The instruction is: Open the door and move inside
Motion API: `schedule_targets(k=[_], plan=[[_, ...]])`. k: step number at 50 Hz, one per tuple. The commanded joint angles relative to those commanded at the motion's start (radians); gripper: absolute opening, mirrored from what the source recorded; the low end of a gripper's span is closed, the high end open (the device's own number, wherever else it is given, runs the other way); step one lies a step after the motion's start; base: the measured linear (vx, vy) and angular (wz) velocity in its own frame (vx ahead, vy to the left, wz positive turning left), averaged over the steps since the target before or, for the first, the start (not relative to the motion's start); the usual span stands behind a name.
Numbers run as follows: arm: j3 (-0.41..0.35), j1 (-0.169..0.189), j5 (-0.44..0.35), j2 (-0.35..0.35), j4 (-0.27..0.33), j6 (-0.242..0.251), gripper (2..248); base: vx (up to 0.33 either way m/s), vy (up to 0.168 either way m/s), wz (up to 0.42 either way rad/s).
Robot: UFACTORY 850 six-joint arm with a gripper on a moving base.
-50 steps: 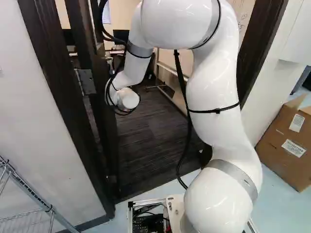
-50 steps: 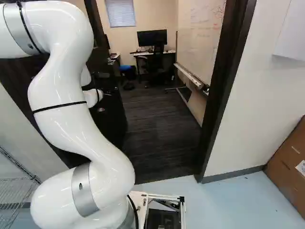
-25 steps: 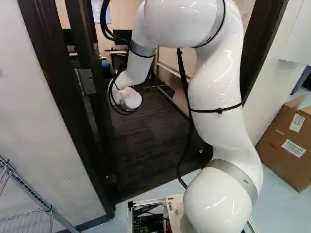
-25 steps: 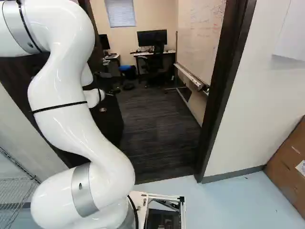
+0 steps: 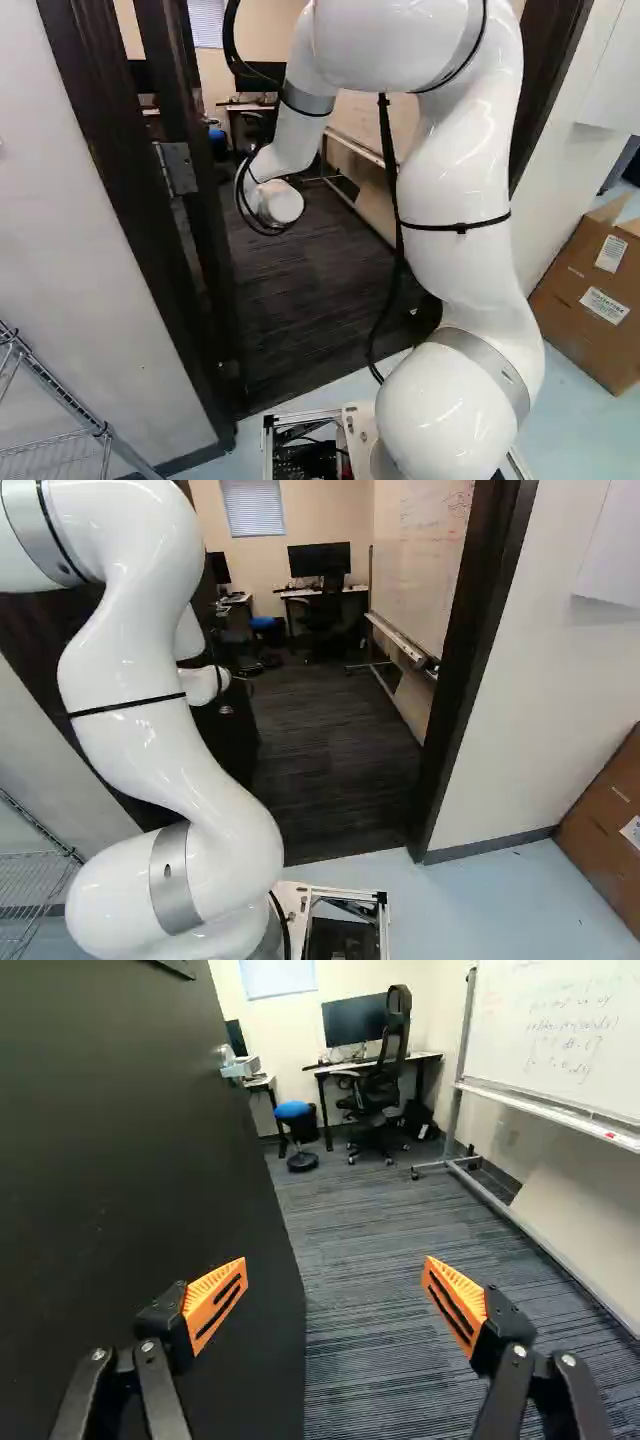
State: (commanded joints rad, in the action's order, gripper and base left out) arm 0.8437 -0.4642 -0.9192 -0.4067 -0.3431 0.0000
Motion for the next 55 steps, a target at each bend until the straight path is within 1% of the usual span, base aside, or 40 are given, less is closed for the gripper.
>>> schedule_targets(k=[5, 18, 31, 43, 55], plan=[[-0.010, 0.013, 0.000, 0.008, 0.000, 0.000, 247, 0.000, 0.000, 0.000], [-0.018, 0.017, 0.000, 0.015, 0.004, 0.000, 247, 0.000, 0.000, 0.000], [-0.044, 0.033, 0.002, 0.039, 0.016, 0.000, 247, 0.000, 0.000, 0.000], [-0.085, 0.058, 0.005, 0.076, 0.035, 0.000, 247, 0.000, 0.000, 0.000], [-0.144, 0.094, 0.008, 0.129, 0.062, 0.000, 247, 0.000, 0.000, 0.000]])
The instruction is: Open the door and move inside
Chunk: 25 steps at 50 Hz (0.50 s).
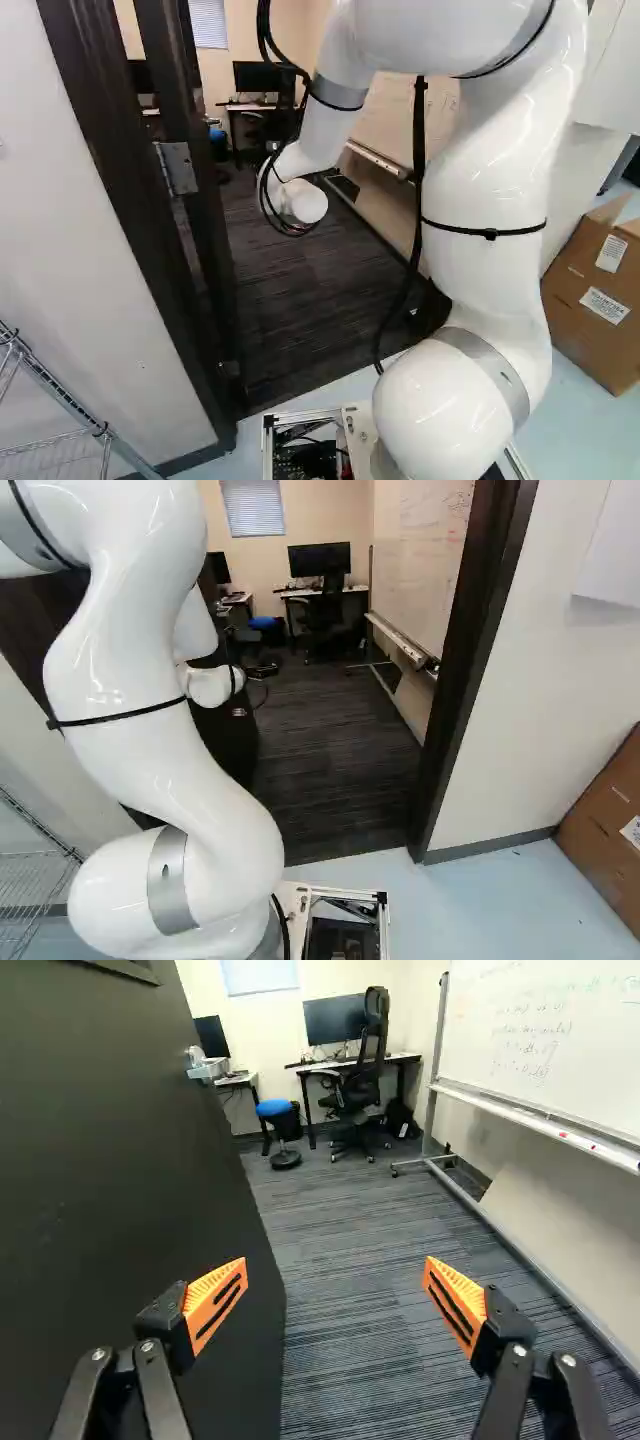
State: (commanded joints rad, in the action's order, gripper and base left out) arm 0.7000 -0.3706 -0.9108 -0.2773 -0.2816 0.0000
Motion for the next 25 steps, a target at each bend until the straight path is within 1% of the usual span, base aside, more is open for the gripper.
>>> schedule_targets(k=[12, 25], plan=[[-0.074, 0.045, 0.005, 0.067, 0.034, 0.000, 247, 0.000, 0.000, 0.000], [-0.172, 0.104, 0.011, 0.156, 0.079, 0.000, 247, 0.000, 0.000, 0.000]])
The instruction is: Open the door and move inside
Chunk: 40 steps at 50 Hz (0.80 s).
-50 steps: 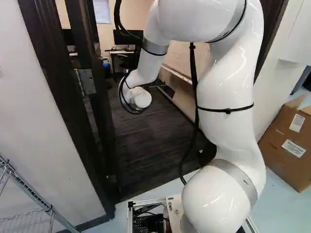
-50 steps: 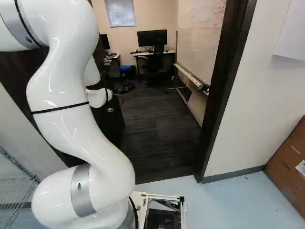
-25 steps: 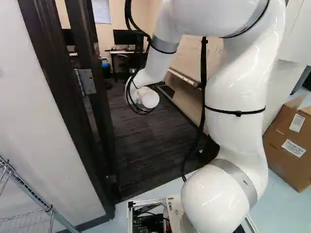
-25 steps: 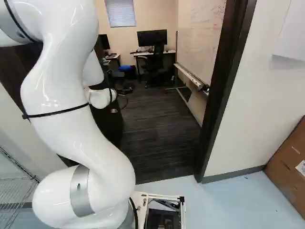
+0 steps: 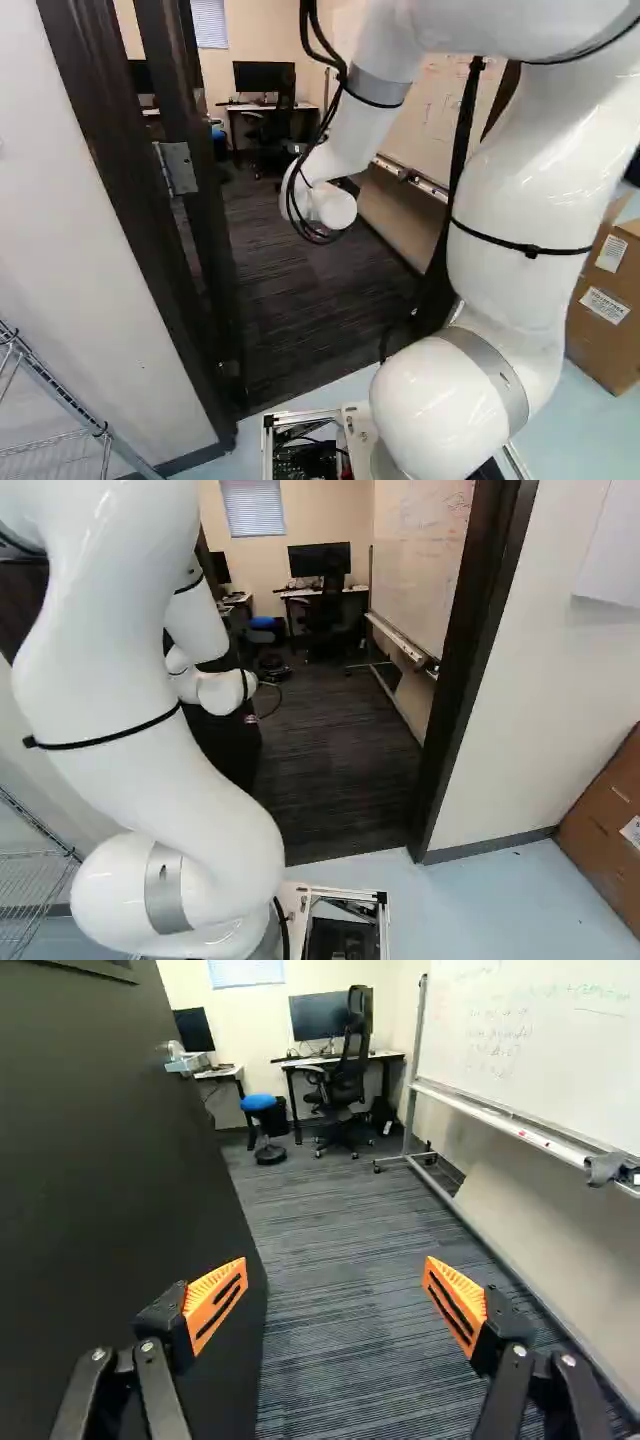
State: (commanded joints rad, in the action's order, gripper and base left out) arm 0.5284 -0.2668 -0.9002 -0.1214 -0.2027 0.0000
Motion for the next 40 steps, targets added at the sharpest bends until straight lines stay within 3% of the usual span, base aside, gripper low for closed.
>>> schedule_targets(k=[21, 40], plan=[[-0.179, 0.108, 0.011, 0.162, 0.082, 0.000, 247, 0.000, 0.000, 0.000], [-0.305, 0.184, 0.019, 0.277, 0.140, 0.000, 247, 0.000, 0.000, 0.000]])
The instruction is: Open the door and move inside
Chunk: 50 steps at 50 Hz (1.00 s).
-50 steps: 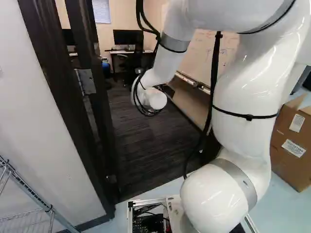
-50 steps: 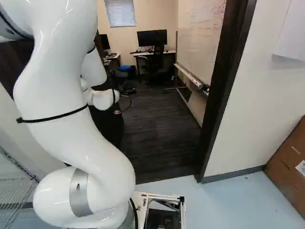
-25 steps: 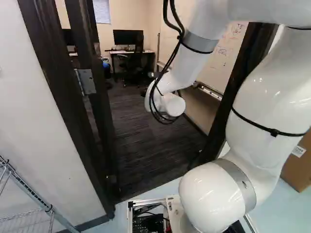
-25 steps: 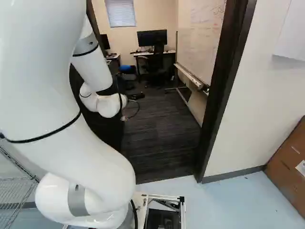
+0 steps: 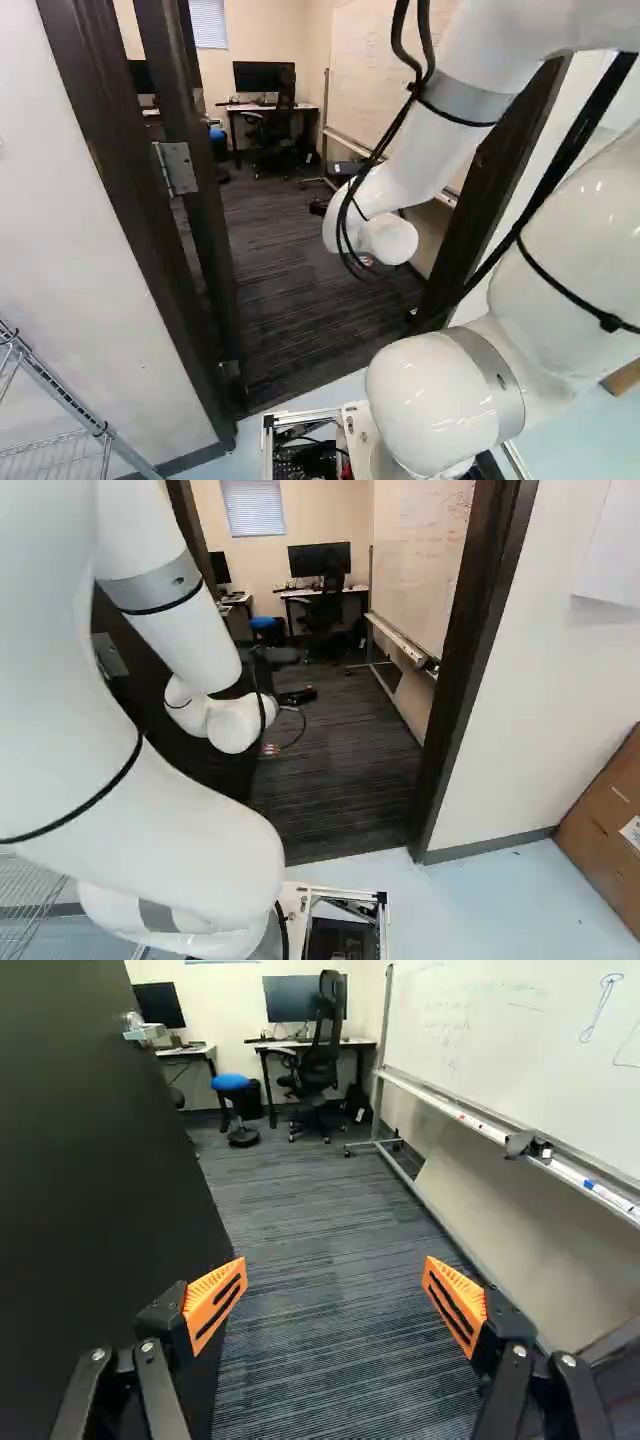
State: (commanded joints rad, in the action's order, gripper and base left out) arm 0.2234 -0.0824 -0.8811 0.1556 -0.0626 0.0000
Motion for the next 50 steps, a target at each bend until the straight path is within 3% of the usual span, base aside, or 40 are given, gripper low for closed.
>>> schedule_targets(k=[25, 50], plan=[[-0.103, 0.062, 0.006, 0.094, 0.047, 0.000, 247, 0.000, 0.000, 0.000], [-0.136, 0.082, 0.008, 0.124, 0.063, 0.000, 247, 0.000, 0.000, 0.000]])
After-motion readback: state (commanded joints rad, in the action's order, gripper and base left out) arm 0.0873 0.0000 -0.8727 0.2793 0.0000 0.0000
